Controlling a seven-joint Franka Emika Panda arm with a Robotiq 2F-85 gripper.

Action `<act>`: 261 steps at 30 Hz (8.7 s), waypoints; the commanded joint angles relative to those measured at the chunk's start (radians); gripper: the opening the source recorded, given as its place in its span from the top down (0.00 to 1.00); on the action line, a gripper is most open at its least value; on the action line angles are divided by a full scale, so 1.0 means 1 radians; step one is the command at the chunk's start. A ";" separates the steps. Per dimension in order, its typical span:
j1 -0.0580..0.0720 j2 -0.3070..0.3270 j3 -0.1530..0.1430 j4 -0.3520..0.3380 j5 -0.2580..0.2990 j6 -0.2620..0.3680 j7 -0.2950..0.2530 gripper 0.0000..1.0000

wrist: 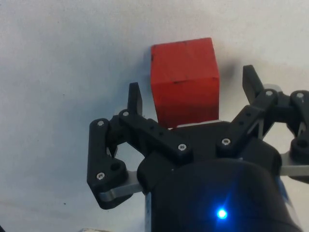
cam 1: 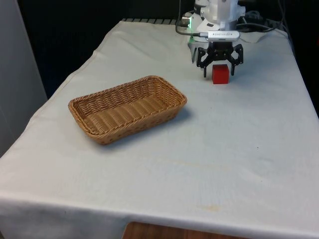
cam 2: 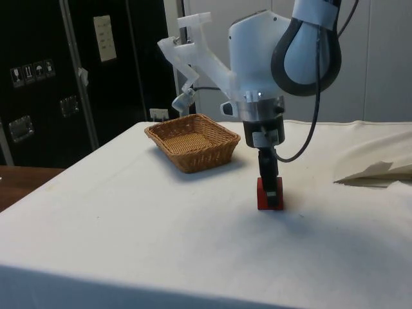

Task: Pick up the cube and place it into the basket.

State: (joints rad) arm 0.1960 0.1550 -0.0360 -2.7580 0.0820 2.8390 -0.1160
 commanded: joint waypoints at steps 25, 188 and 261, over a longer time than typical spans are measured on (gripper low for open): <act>0.001 -0.032 -0.003 -0.004 -0.004 -0.021 0.001 1.00; -0.024 -0.084 -0.212 0.528 -0.022 -0.540 -0.101 1.00; -0.042 0.266 -0.396 0.848 0.035 -0.539 -0.191 1.00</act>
State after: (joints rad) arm 0.1570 0.4160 -0.4340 -1.9130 0.1120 2.2980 -0.3080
